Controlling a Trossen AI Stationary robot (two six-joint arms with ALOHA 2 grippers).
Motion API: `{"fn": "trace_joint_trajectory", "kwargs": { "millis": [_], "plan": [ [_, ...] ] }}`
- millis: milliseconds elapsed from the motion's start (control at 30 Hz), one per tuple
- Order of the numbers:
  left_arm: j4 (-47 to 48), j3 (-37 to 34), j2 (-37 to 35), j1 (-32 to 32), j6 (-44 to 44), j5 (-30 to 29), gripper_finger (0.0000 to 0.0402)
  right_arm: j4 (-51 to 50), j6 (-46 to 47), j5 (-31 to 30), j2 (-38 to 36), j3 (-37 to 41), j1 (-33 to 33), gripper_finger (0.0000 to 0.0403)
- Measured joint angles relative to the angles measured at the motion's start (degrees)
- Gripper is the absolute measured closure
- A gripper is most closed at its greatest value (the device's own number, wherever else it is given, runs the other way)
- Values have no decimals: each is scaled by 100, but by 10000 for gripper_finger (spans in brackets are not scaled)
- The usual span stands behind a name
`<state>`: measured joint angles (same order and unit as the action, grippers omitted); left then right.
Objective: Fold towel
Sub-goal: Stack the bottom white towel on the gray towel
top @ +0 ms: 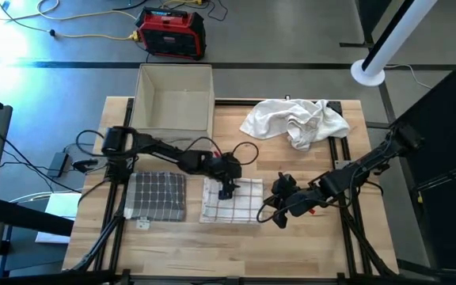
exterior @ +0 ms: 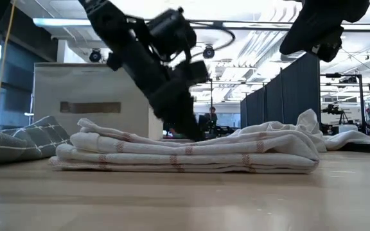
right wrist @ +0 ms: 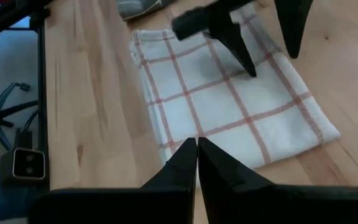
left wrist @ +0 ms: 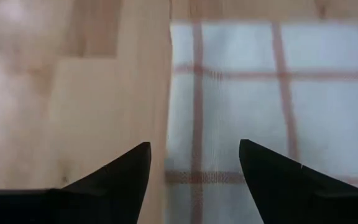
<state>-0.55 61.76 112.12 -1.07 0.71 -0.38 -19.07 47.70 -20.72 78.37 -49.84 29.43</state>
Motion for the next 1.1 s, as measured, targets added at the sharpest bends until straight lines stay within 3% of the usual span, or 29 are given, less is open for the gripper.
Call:
{"fn": "trace_joint_trajectory", "kwargs": {
  "millis": [133,200,267,367,433,767,1100],
  "plan": [
    [224,17,114,10,-118,123,171,-89,-15,71,0,0,0,403],
    [362,26,114,10,-146,142,197,-136,-16,75,0,0,0,402],
    [492,32,95,10,-183,197,242,-187,-26,70,0,0,0,402],
    [648,20,15,9,-271,432,345,-214,-142,1,2,0,0,402],
    [728,8,-109,-22,-359,436,383,-216,-223,-31,2,0,-13,402],
    [2688,934,-1444,-381,-34,484,384,-319,-561,-128,4,0,-175,402],
    [4925,1566,-2713,-1083,-1609,486,384,-542,-835,-131,4,0,-420,402]
  ]
}}
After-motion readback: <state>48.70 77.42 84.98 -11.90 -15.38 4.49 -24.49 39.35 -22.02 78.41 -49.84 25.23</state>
